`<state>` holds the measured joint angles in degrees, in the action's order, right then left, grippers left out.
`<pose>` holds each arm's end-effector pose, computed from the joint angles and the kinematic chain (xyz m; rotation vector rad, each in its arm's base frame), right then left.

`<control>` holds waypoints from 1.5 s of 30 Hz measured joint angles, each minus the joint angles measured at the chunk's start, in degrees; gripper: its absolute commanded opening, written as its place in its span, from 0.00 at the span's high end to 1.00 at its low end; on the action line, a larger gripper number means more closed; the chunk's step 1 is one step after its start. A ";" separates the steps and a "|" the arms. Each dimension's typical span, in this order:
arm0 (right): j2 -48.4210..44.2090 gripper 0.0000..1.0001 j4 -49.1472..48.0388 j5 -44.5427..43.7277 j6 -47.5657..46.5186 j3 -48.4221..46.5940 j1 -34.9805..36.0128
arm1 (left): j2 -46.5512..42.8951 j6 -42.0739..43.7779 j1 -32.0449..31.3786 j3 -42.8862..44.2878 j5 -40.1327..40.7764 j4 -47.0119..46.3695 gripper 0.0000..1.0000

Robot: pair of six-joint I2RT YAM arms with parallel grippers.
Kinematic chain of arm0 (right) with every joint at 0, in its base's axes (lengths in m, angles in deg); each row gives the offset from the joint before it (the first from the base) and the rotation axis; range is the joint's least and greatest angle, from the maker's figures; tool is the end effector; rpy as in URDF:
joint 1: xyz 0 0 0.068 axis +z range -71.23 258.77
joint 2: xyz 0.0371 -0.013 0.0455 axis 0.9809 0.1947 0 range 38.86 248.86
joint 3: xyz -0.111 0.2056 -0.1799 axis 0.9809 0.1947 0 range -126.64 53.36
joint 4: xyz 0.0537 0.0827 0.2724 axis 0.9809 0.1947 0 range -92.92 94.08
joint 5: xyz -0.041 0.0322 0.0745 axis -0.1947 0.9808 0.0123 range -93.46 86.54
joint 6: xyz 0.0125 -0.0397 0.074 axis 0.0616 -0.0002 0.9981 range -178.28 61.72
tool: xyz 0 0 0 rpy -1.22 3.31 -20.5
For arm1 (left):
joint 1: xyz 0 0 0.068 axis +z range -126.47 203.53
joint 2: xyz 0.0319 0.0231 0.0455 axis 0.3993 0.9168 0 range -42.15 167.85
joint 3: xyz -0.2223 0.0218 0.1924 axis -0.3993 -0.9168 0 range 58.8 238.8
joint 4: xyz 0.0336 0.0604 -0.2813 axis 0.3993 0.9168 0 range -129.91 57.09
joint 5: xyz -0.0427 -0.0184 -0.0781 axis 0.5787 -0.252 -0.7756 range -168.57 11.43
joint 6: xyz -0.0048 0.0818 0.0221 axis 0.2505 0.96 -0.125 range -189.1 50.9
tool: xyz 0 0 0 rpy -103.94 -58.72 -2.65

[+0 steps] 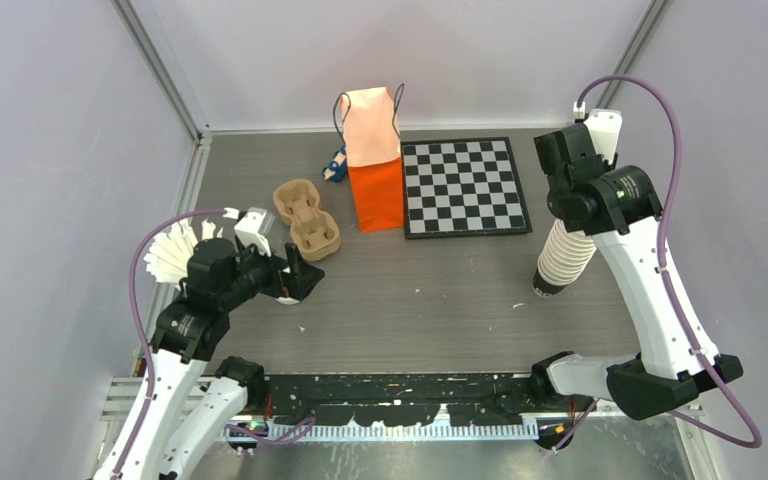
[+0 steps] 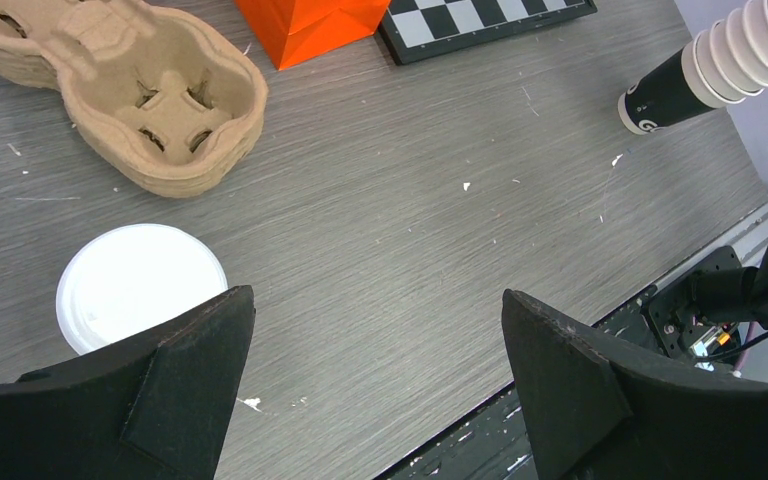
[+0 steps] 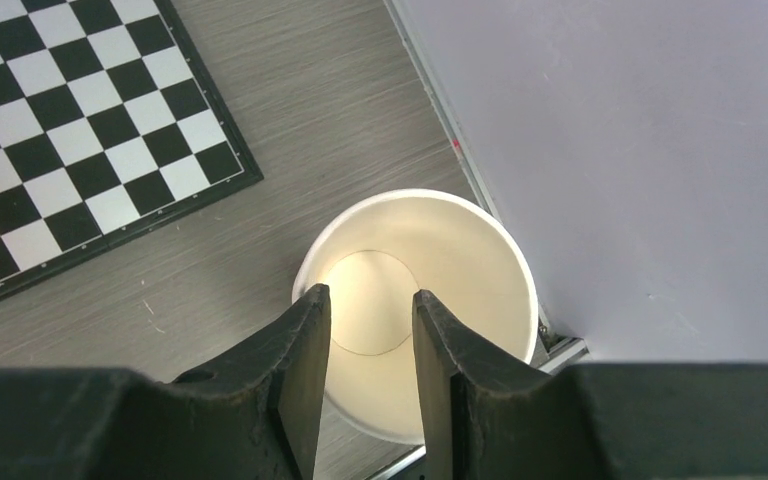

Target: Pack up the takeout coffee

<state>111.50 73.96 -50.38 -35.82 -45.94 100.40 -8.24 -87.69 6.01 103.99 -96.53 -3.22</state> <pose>0.2369 0.0351 0.4681 0.3537 2.1499 -0.5736 0.1560 -0.0734 0.3239 0.1860 2.0562 -0.7110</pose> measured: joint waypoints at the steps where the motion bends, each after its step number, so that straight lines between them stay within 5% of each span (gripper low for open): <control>1: -0.02 0.59 -0.42 0.57 -0.17 0.55 0.00 | 0.04 0.00 0.00 0.00 0.00 0.00 0.05; 30: -1.16 0.58 -1.88 3.52 -2.43 0.44 0.00 | -0.57 0.02 0.00 -0.11 0.42 0.04 0.05; 45: -4.17 0.77 -3.41 4.39 -4.61 3.85 0.00 | -0.72 0.04 0.00 -0.13 0.42 0.04 0.04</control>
<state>107.32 70.55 -45.98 -40.44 -42.10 100.40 -8.96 -87.65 6.01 103.86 -96.11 -3.18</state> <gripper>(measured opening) 0.280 0.955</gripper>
